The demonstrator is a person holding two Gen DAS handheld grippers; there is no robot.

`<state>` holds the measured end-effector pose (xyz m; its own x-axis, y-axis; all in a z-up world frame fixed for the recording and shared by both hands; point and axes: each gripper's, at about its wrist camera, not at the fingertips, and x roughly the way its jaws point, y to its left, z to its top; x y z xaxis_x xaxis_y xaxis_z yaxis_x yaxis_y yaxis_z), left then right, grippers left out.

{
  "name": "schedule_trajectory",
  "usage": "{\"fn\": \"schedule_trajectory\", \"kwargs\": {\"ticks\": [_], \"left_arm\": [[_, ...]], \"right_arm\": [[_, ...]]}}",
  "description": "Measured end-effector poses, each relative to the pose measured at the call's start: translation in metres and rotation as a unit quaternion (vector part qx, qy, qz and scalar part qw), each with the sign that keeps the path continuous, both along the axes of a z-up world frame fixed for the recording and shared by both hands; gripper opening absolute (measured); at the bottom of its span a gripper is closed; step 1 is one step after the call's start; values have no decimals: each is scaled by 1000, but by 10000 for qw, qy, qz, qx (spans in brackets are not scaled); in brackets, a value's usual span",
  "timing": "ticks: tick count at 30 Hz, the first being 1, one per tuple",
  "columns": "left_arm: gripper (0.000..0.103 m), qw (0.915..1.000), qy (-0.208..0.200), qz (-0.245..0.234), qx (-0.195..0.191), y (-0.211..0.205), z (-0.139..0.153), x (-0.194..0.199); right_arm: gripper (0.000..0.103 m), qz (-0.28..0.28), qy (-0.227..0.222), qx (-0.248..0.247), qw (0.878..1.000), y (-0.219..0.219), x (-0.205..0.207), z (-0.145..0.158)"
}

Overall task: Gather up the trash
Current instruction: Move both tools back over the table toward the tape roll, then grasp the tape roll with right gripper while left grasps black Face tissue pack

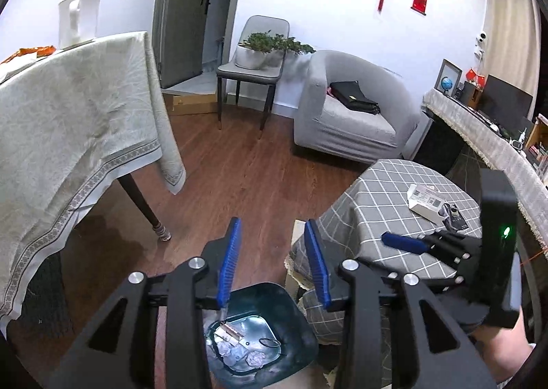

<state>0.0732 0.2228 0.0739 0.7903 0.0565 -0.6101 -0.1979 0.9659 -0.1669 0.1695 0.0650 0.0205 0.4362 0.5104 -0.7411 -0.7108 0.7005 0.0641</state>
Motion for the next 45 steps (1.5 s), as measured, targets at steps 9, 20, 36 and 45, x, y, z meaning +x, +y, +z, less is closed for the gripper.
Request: {"fn": "schedule_trajectory", "kwargs": {"ticks": [9,20,36,45], "left_arm": [[51,9993,56,-360,50,-41,-3,25],[58,9966,202,-798,76,-104,-13,52],[62,9919,312,-1232,-6,-185,-21,84],[65,9891,425,-1412,-39,-222,-32,100]], "right_arm": [[52,-689,-138,29,9975,-66,14,2],[52,-1433,-167,54,9895,-153,26,-5],[61,-1769,29,-364,9836,-220,10,-41],[47,-1662,80,-343,9855,-229,8,-45]]}}
